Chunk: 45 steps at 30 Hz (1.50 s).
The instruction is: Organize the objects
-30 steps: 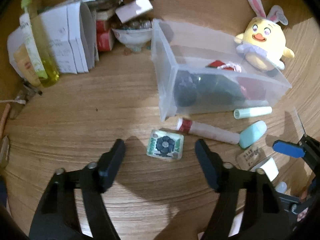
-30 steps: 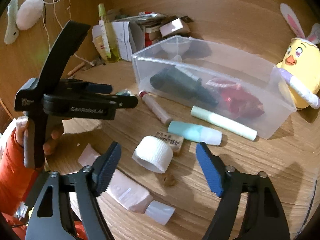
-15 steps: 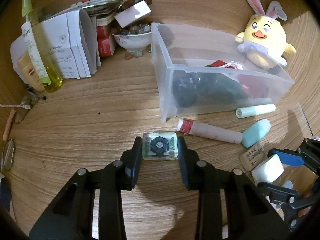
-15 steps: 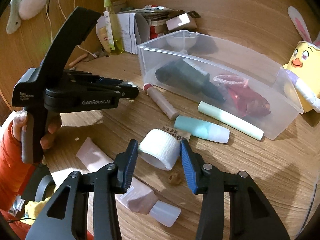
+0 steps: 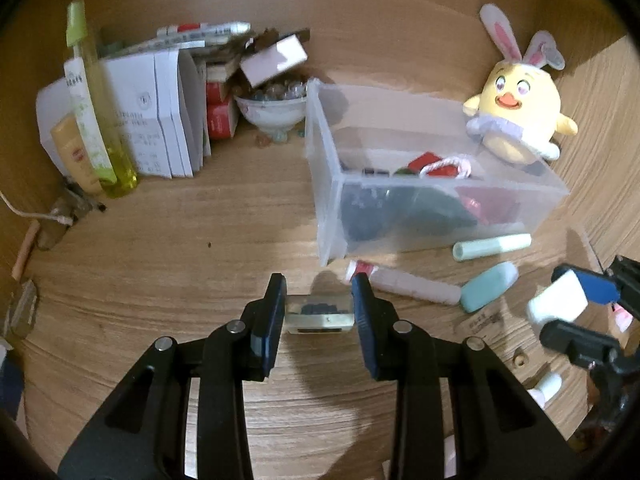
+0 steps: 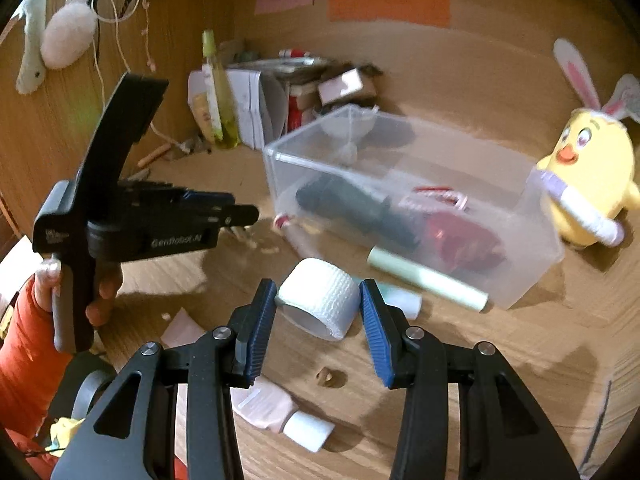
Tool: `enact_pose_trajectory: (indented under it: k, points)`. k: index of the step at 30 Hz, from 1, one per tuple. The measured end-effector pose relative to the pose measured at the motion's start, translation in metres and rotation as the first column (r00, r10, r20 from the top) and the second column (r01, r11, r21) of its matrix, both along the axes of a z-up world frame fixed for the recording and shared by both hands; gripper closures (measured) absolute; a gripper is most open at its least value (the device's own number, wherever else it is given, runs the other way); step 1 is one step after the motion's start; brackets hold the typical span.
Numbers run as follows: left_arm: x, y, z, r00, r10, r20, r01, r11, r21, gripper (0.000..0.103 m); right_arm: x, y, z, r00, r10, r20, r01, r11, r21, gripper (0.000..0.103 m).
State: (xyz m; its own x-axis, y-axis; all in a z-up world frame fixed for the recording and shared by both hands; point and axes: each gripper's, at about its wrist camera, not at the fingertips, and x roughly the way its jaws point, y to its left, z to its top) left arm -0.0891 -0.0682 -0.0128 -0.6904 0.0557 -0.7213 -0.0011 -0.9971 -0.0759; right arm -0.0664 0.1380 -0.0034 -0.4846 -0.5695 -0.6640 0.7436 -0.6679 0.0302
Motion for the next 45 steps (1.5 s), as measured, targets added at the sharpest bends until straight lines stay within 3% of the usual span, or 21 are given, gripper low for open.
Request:
enact_pose_trajectory:
  k: [10, 27, 38, 45]
  points:
    - [0.013, 0.010, 0.041, 0.994, -0.015, -0.104, 0.016, 1.000, 0.013, 0.070, -0.014, 0.011, 0.022, 0.997, -0.057, -0.049, 0.055, 0.998, -0.043, 0.064]
    - [0.005, 0.040, 0.080, 0.976, -0.055, -0.212, 0.053, 0.999, -0.014, 0.070, -0.046, 0.031, 0.055, 0.978, -0.165, -0.131, 0.153, 0.984, -0.095, 0.064]
    - [-0.018, 0.053, 0.092, 0.970, -0.071, -0.234, 0.069, 0.997, -0.020, 0.070, -0.080, 0.026, 0.083, 0.954, -0.207, -0.218, 0.195, 0.978, -0.078, 0.064]
    - [-0.034, 0.052, 0.086, 0.974, -0.063, -0.217, 0.057, 0.998, -0.034, 0.070, -0.105, 0.021, 0.070, 0.959, -0.220, -0.178, 0.213, 0.975, -0.058, 0.064]
